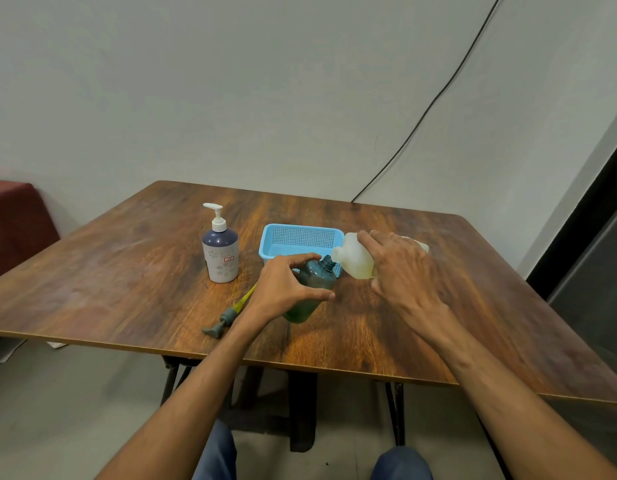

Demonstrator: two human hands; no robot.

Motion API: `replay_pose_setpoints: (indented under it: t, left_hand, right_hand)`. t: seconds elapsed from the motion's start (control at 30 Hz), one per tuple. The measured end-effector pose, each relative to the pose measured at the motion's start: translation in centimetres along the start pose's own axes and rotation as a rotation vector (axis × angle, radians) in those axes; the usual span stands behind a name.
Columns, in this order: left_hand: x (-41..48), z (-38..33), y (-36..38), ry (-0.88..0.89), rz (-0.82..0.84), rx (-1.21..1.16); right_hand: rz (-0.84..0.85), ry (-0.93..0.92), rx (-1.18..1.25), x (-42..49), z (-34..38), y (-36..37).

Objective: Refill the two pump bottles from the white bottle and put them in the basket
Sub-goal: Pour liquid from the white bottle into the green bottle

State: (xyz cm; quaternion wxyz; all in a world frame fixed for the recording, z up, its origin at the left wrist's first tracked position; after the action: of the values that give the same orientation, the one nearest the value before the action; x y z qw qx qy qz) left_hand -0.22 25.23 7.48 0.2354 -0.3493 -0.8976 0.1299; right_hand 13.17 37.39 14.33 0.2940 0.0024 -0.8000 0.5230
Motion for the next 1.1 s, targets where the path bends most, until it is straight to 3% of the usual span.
replay_pose_setpoints:
  t: [1.1]
  left_hand:
    - [0.16,0.05,-0.03,0.014,-0.005,-0.010]
  right_hand:
    - [-0.032,-0.014,-0.020,0.46,-0.23,0.48]
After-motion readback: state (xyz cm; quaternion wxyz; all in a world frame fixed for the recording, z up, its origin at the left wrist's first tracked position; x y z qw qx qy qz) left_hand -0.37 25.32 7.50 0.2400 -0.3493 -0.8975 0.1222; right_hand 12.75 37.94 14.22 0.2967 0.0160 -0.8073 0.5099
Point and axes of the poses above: each hand's wrist, its own x-axis towards the middle knuckle, its own y-axis out of the palm, z = x × y, the point moved 8 cm from there along x, towards the middle knuckle, and after that the axes turned 7 degrees about -x, right-handed, at the moved point
